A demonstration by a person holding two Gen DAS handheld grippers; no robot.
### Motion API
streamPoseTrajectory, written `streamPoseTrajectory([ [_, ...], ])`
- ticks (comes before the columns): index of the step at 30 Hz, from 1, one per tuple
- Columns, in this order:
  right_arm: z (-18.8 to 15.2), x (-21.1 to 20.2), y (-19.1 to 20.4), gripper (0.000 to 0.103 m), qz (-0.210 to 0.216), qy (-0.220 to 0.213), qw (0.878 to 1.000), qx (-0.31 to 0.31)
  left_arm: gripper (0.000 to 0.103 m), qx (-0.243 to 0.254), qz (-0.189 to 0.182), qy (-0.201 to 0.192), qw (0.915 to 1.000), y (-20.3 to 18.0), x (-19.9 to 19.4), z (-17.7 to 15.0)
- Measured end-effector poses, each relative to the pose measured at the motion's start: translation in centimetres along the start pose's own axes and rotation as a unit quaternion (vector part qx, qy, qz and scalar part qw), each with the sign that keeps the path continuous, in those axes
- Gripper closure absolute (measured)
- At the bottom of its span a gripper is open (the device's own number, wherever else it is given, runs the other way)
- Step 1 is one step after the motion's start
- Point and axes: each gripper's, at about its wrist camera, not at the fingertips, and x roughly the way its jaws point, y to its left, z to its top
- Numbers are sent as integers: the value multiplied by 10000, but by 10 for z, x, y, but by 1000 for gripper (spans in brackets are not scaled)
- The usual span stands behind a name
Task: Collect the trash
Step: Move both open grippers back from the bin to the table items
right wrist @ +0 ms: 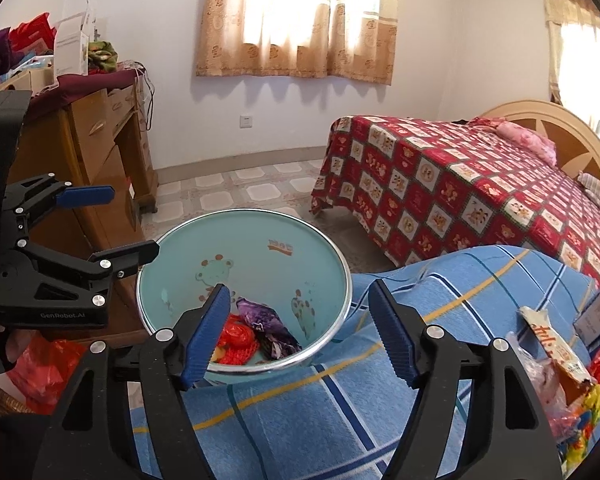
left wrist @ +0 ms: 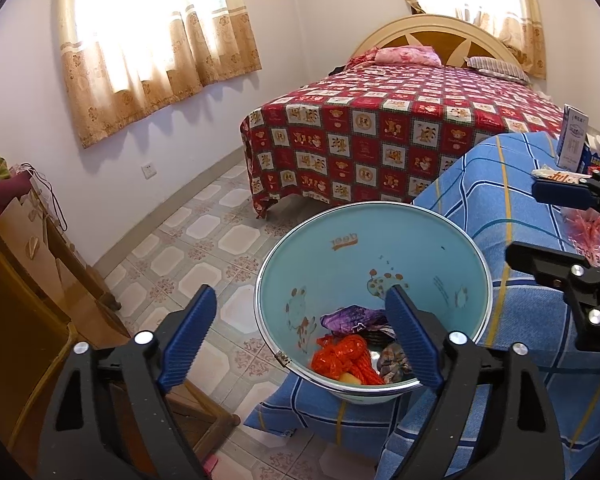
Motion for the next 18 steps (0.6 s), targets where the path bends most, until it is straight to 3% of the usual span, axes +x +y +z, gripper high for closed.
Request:
streamPoseTrajectory([
  [9,-22,-34,-19,26,-321,-28,9986,412,11,115,-99,92,9998,-14,1,-4],
  [18,-61,-81,-53,23,-747,-52,9931,904,6,538,-354,256,9976,-60,6,-17],
])
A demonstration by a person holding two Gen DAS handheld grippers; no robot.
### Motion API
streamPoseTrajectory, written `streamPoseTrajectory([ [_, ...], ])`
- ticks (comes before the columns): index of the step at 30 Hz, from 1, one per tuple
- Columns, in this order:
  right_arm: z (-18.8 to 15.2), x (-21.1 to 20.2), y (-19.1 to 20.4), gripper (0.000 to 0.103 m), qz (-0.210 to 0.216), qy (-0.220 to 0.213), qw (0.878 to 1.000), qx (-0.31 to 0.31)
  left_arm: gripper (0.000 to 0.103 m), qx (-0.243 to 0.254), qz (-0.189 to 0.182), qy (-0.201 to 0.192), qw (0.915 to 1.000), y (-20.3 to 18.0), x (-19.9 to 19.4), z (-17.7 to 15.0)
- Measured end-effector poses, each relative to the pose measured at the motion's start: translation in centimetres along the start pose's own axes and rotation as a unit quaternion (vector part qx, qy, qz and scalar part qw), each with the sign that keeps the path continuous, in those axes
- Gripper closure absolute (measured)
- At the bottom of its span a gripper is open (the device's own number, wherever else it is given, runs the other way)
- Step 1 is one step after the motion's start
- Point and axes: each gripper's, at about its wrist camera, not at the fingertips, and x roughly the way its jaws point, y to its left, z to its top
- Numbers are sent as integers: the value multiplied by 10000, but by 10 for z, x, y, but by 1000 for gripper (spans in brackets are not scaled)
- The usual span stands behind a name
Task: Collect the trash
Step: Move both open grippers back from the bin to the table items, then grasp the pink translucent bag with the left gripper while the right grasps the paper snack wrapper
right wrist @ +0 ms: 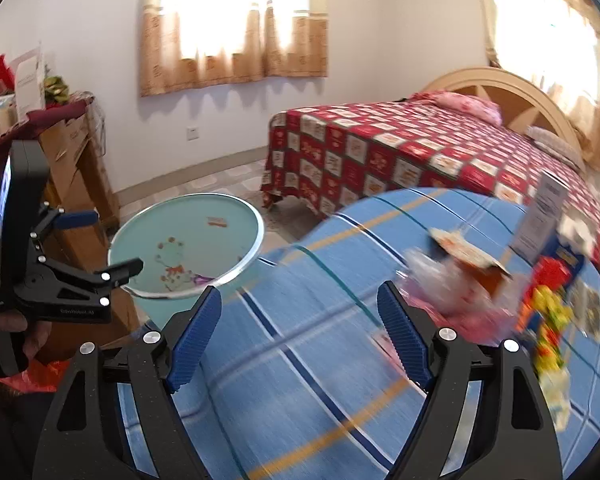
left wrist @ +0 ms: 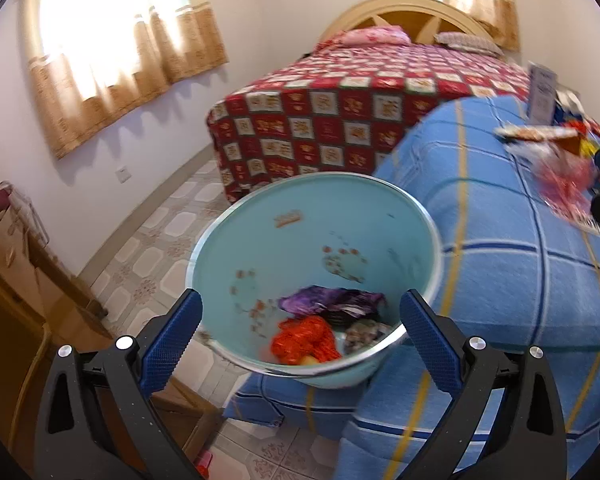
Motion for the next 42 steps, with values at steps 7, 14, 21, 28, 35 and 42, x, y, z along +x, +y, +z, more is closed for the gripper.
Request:
streamPoseTrajectory([
  [7,-31,-34,-40,16,-464,-45,9975,530,6,357,-194,-19,9992,-41,-3,2],
  [14,-63,-56,-82,15,-905,43,9897,1111,6,473,-442,-90,9979,-77,-3,14],
  [21,-88,-74,-120,15,-1334,36,9795,1509,6,471,-686,-104,9965,-113,-3,31],
  [28,-102,-89,-147,14,-1585,-23,9715,1763,6,507,-979,-249,9936,-154,-12,49],
  [35,-115,-102,-168,13,-1845,-98,9609,2062,6,575,-1217,-173,9907,-188,-5,65],
  [42,-126,-110,-182,10,-2186,-103,9509,2188,6,475,-1268,-59,9908,-202,7,77],
])
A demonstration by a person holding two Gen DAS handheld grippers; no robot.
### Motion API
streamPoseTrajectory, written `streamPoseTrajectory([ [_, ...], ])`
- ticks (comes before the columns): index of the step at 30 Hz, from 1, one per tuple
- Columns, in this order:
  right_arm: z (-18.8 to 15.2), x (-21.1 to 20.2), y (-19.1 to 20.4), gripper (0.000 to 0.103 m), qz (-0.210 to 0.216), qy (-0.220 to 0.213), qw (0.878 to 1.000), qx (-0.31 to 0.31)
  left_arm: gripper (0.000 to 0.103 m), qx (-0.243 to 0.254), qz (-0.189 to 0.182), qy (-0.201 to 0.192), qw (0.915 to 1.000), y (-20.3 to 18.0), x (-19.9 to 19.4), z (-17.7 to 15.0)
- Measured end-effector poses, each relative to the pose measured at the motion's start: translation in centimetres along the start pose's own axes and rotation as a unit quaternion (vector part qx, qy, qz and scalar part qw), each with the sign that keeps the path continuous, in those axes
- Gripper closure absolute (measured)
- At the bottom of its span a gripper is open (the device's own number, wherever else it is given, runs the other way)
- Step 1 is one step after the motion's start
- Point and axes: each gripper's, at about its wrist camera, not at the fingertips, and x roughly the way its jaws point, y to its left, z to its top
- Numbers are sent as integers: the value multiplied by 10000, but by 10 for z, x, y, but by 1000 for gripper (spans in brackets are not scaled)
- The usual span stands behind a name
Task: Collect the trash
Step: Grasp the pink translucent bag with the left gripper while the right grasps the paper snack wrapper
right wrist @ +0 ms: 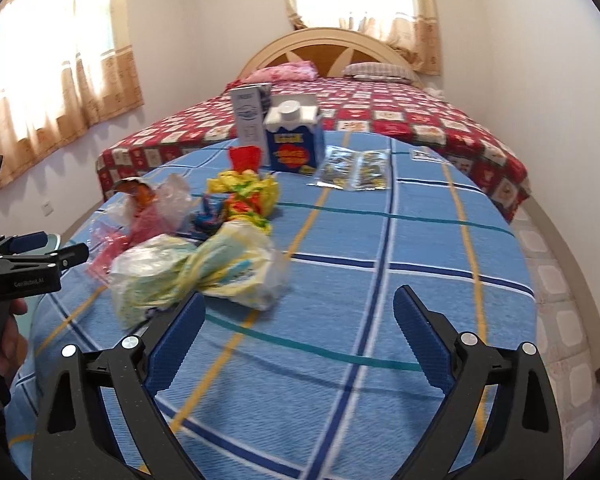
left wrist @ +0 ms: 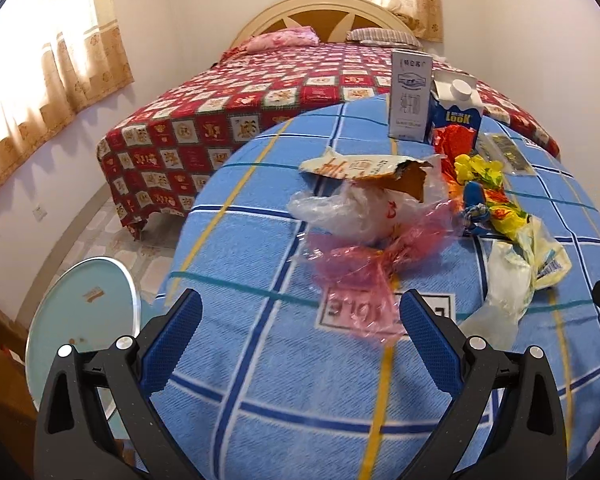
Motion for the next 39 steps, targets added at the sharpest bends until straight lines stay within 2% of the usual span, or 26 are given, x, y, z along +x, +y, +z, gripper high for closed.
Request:
streamPoseTrajectory([
  [13,-6,6,1,8,-35,38,10000,2,7,94,-81,234,9996,-14,23,6],
  [17,-6,7,3,8,-68,84,9999,-37,13,71,-159,322,9993,-13,28,6],
  [20,-6,9,4,8,-89,122,9999,-80,26,64,-231,373,9990,-12,31,5],
  [23,-6,9,4,8,-86,141,9998,-80,56,60,-380,443,9983,-11,34,4],
  [24,-6,10,4,8,-83,152,9998,-82,73,99,-462,486,9977,-12,34,3],
  [27,-7,10,4,8,-76,161,9998,-82,86,163,-597,455,9970,-11,28,0],
  [31,-7,10,4,8,-67,158,9998,-71,86,159,-616,307,9975,1,8,-6],
  [35,-7,9,4,8,-58,117,9999,-43,86,131,-479,148,9987,20,-13,-14],
  [39,3,3,8,8,117,37,9999,56,86,114,-129,-43,9998,46,-29,-24],
])
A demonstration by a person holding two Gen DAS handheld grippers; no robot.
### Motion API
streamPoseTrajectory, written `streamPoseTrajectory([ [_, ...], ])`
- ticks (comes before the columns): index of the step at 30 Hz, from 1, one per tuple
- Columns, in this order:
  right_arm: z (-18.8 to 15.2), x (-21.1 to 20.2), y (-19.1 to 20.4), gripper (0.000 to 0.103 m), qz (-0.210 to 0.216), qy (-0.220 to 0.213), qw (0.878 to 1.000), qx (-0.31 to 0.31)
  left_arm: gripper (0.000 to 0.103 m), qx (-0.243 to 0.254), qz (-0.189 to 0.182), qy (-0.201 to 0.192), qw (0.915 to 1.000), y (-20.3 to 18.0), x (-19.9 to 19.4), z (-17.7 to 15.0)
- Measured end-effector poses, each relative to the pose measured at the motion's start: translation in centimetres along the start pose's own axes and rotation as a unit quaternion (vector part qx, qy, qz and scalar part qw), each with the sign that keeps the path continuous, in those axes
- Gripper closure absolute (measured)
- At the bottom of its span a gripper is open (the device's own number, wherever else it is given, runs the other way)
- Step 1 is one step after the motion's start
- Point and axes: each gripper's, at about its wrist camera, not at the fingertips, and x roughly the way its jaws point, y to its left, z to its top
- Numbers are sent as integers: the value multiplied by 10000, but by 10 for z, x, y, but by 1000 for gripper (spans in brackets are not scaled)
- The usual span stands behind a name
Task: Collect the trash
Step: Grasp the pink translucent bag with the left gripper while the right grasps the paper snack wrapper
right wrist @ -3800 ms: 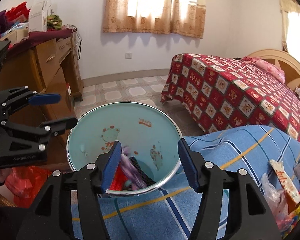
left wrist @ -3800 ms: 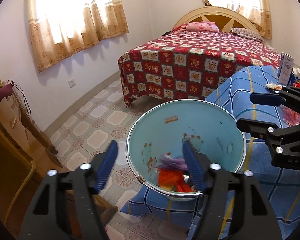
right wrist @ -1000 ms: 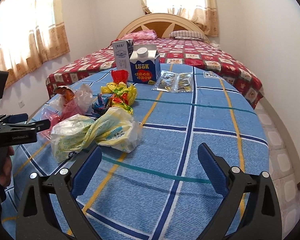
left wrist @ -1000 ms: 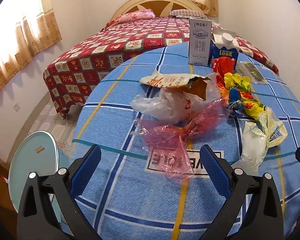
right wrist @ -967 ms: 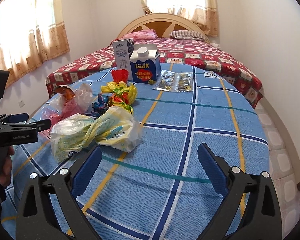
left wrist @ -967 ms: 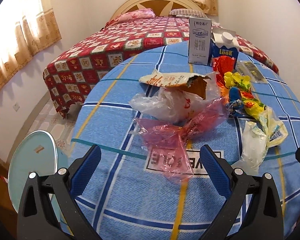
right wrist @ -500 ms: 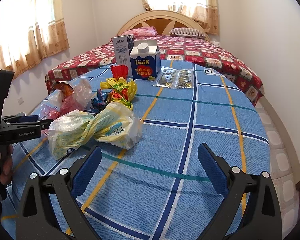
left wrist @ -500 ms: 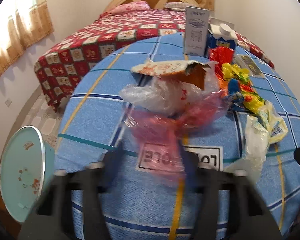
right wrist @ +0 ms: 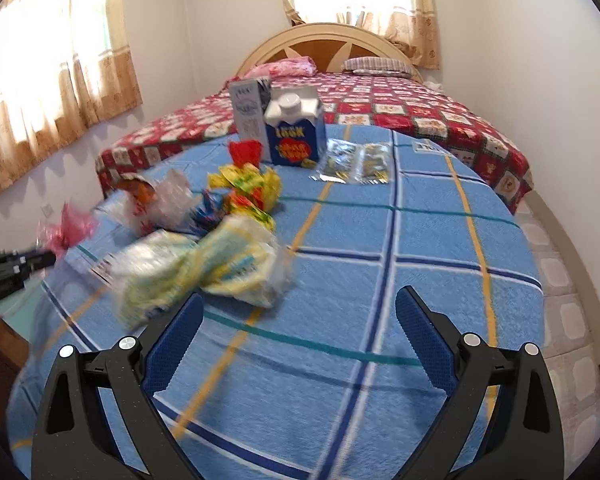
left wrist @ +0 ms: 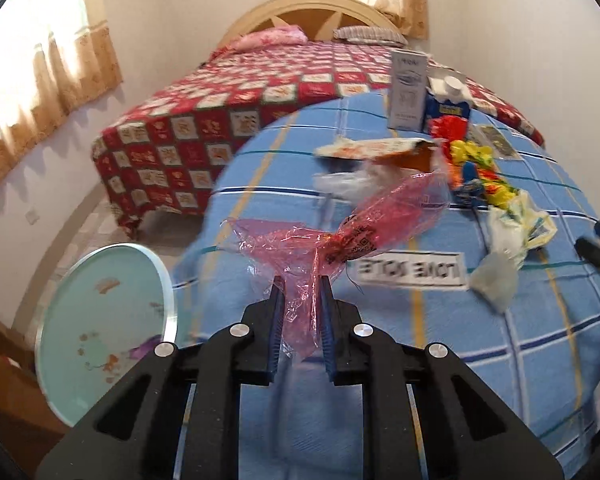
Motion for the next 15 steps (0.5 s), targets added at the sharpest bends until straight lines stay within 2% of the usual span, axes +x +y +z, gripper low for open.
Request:
streamPoseTrajectory([
  [5,37,-4,32,8,265,-325,9990,-152,86,-201,412,-173,9988,34,-7,1],
  [7,55,3,55,8,338,-418,9975,-451,86,-348,500,-205,9979,47,-7,4],
  [11,81,27,96,8,555,-390,9943,-818,86,-632,708,-225,9952,72,-1,7],
  [15,98,53,131,8,599,-299,9913,-1136,86,-796,823,-175,9933,87,7,6],
])
